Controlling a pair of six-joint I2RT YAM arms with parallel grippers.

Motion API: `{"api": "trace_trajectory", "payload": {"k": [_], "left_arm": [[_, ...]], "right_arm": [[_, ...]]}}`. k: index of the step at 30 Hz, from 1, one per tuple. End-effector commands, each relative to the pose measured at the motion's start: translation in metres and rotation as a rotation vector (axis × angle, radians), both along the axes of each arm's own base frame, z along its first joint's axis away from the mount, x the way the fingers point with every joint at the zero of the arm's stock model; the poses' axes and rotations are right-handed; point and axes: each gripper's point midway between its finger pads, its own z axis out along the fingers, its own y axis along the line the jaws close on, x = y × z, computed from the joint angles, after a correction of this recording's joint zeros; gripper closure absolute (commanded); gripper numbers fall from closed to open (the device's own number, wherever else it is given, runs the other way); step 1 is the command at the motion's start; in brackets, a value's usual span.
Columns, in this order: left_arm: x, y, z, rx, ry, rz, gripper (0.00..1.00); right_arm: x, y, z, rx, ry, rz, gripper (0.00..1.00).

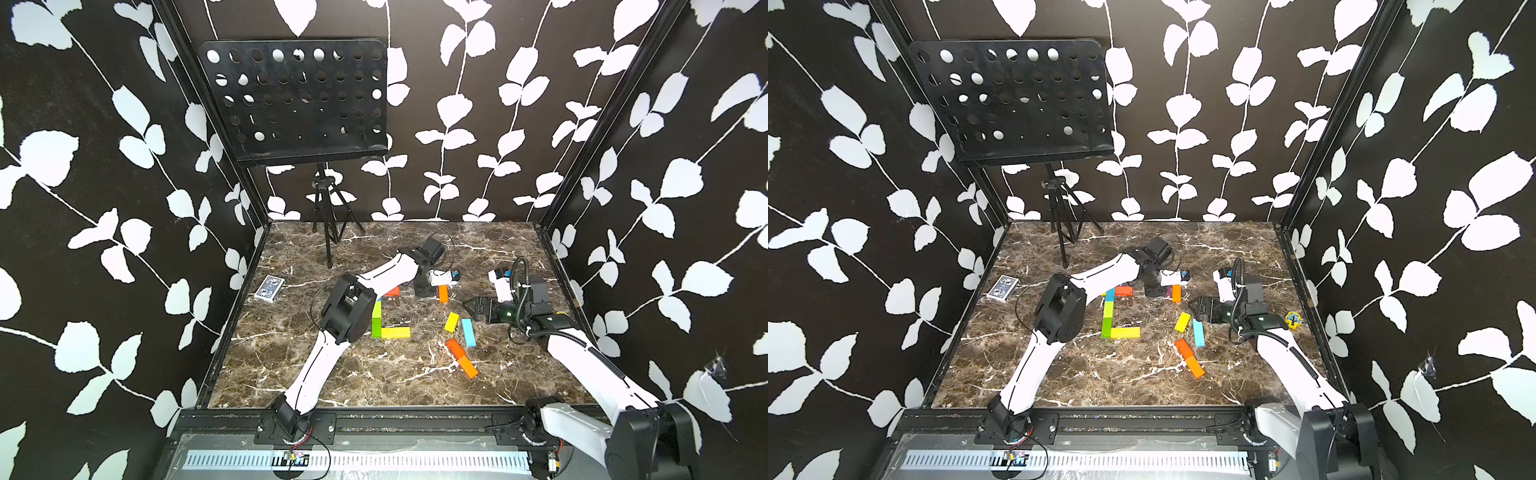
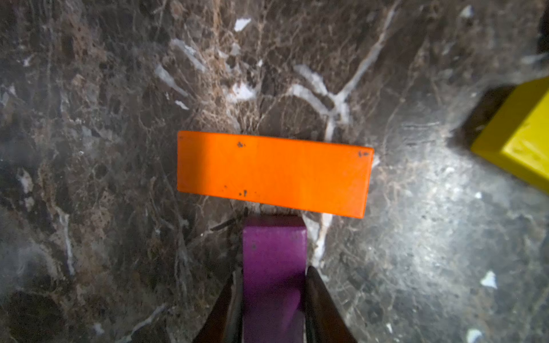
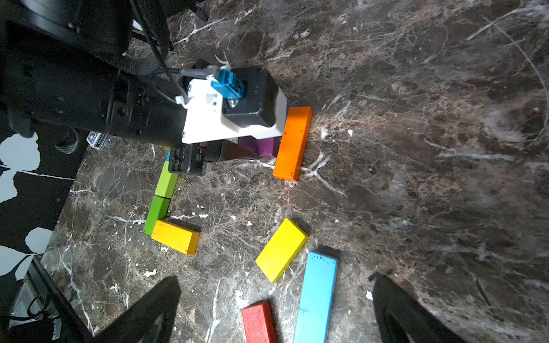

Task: Assemble the letter t with building blocks
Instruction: Assemble the building block at the center of the board.

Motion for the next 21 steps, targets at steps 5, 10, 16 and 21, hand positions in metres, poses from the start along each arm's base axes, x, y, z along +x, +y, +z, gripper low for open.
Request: {"api": "trace_trajectory", "payload": {"k": [5, 10, 16, 21], "left_arm": [[-0.0033, -0.0002, 0.002, -0.003, 0.025, -0.043, 0.7], [-0.0058, -0.0011, -0.0014, -0.005, 0.03, -0.068, 0.7], [-0.0053, -0.0019, -0.0026, -0.005, 0.023, -0.084, 0.7], [-0.0036, -0.0014, -0.0049, 0.002, 0.017, -0.083, 0.69]], "right_arm": [[0.001, -0.001, 0.0007, 0.013, -0.018, 0.009, 0.01], [0.0015, -0.002, -0.0006, 0.018, -0.016, 0.005, 0.01], [0.0019, -0.0032, -0.001, 0.021, -0.014, 0.002, 0.01], [0.0014, -0.0024, -0.0011, 0.026, -0.013, 0.005, 0.01]]}}
